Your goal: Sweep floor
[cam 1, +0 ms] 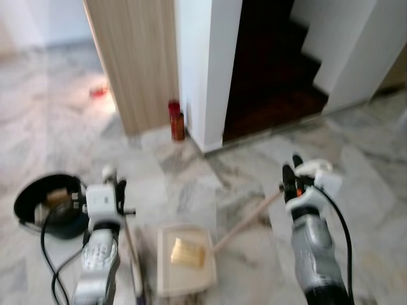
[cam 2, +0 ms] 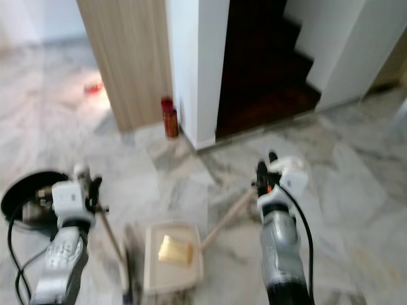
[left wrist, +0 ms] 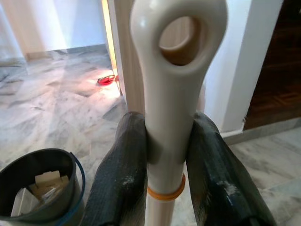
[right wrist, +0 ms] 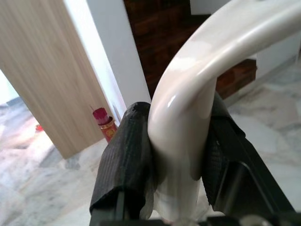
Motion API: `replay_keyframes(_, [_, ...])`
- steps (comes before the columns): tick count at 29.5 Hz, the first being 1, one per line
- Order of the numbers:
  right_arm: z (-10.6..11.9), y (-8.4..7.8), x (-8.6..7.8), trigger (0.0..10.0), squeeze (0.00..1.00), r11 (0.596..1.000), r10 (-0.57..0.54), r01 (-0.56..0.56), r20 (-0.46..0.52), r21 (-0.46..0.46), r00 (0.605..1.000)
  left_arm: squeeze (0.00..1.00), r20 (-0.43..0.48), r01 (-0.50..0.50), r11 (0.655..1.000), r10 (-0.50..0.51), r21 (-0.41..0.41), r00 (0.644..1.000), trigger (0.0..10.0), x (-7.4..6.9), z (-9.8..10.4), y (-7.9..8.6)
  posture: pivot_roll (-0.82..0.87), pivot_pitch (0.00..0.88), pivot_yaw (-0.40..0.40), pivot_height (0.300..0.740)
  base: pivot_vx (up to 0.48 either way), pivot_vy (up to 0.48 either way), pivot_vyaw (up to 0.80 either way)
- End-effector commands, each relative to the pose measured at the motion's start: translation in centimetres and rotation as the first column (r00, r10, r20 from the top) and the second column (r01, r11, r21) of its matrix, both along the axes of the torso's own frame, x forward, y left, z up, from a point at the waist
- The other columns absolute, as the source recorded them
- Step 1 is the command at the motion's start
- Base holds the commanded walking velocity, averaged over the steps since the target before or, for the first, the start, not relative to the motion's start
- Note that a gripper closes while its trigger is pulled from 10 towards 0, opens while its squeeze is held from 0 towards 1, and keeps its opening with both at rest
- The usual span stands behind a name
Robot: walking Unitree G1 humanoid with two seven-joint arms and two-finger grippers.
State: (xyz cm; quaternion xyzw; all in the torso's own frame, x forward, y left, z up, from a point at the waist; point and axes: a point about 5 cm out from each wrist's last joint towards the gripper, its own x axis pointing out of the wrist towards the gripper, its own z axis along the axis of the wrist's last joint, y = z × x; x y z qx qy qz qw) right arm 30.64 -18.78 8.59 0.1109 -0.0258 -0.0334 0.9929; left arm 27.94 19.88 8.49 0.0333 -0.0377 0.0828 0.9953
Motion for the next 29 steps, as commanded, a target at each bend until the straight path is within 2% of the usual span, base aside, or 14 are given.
replay_keyframes(1, [1.44, 0.86, 0.62, 10.0, 0.00, 1.000, 0.022, -0.023, 0.062, 0.017, 0.998, 0.00, 0.040, -0.014, 1.000, 0.013, 0.017, 0.999, 9.6, 0.09, 0.93, 0.55, 0.02, 0.000, -0.018, 0.740, 0.000, 0.431, 0.00])
replay_keyframes(9, [1.45, 1.02, 0.60, 10.0, 0.00, 0.999, 0.035, -0.036, 0.063, 0.015, 0.997, 0.00, 0.039, -0.013, 1.000, 0.012, 0.016, 0.999, 9.5, 0.07, 0.92, 0.53, 0.02, 0.000, -0.017, 0.740, 0.000, 0.426, 0.00])
replay_keyframes(25, [1.57, 1.31, 0.60, 10.0, 0.00, 0.999, 0.046, -0.048, 0.071, 0.014, 0.996, 0.00, 0.040, -0.011, 1.000, 0.010, 0.017, 0.999, 9.4, 0.10, 0.97, 0.56, 0.03, 0.000, -0.015, 0.740, 0.000, 0.427, 0.76])
replay_keyframes(29, [1.45, 1.17, 0.60, 10.0, 0.00, 0.999, 0.039, -0.040, 0.063, 0.020, 0.997, 0.00, 0.039, -0.008, 1.000, 0.007, 0.016, 0.999, 9.4, 0.12, 0.93, 0.50, 0.03, 0.000, -0.015, 0.740, 0.000, 0.428, 0.11])
